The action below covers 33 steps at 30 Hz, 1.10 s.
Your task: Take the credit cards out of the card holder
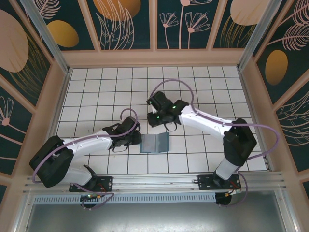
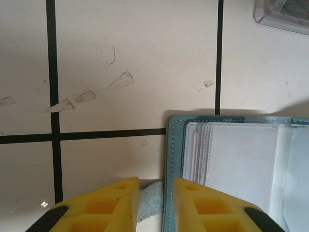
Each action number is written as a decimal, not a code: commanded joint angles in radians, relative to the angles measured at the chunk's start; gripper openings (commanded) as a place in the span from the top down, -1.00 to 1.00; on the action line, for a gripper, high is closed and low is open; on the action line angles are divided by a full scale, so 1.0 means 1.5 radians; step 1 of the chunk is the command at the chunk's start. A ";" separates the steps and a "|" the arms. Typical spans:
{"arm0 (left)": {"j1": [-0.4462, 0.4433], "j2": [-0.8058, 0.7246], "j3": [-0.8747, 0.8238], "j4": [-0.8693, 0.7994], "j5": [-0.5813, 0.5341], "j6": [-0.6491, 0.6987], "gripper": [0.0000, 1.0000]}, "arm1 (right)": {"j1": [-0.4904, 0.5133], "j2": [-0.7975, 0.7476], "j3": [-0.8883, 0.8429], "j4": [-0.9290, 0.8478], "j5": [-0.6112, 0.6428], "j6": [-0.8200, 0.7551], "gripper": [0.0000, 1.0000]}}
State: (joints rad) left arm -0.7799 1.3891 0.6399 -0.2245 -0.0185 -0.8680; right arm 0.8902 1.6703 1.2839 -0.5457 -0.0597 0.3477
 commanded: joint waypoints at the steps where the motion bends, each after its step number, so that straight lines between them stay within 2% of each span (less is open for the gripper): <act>1: 0.002 -0.015 -0.015 -0.008 -0.011 0.002 0.50 | 0.021 0.036 -0.013 -0.010 -0.026 0.063 0.68; 4: 0.002 -0.016 -0.033 -0.002 -0.009 -0.002 0.54 | 0.037 0.059 -0.012 -0.011 -0.016 0.079 0.68; 9: 0.002 -0.019 -0.071 0.026 0.004 -0.010 0.59 | 0.057 0.090 -0.022 0.031 -0.058 0.109 0.76; 24: 0.002 -0.016 -0.089 0.031 0.004 -0.008 0.58 | 0.087 0.163 -0.026 0.068 -0.094 0.134 0.83; 33: 0.002 -0.006 -0.083 0.026 0.006 -0.002 0.58 | 0.086 0.142 -0.061 0.033 -0.038 0.139 0.85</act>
State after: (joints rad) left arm -0.7799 1.3613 0.5289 -0.1600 -0.0128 -0.8688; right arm 1.0145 1.9011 1.2236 -0.4507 -0.1753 0.5354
